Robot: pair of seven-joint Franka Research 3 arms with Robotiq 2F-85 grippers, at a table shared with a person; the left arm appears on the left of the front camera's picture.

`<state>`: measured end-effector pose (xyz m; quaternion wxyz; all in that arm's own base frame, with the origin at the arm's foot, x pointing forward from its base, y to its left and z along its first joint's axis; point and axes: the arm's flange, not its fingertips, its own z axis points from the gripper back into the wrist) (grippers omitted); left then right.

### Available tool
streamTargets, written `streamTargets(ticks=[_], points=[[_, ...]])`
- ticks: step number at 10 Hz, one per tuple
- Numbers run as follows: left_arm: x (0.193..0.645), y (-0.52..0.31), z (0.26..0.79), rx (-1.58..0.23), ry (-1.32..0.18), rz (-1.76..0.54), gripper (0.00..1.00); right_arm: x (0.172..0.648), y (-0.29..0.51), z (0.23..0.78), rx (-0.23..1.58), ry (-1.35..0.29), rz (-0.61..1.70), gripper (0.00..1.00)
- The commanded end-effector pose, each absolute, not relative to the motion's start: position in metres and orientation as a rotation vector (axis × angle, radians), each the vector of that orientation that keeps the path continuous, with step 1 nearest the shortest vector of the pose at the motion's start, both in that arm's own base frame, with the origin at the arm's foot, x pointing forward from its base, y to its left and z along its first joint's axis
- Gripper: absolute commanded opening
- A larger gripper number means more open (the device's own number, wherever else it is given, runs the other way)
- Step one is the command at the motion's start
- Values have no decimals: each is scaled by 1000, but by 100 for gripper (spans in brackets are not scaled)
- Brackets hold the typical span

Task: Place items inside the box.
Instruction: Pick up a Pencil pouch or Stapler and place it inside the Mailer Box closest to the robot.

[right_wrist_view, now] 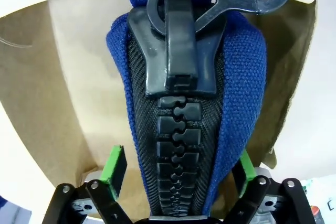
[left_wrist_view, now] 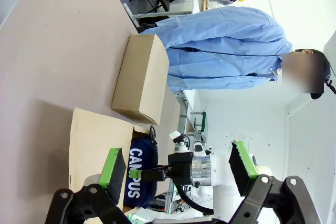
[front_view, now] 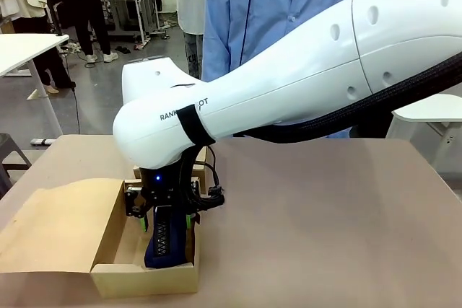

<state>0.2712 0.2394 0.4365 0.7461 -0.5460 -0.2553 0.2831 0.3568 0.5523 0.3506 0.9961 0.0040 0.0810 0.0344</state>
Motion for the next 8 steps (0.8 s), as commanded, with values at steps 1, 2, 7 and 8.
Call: streamTargets(ticks=[1,2,7,8], points=[[270,239,437,-1207,-583,603,100,352,544,351,38,149,82,100],[270,239,437,-1207,-583,603,100,350,540,356,51,136,96,100],[270,239,437,-1207,-583,603,100,323,421,447,251,10,170,100],[270,239,437,-1207,-583,603,100,310,396,454,349,-6,267,100]])
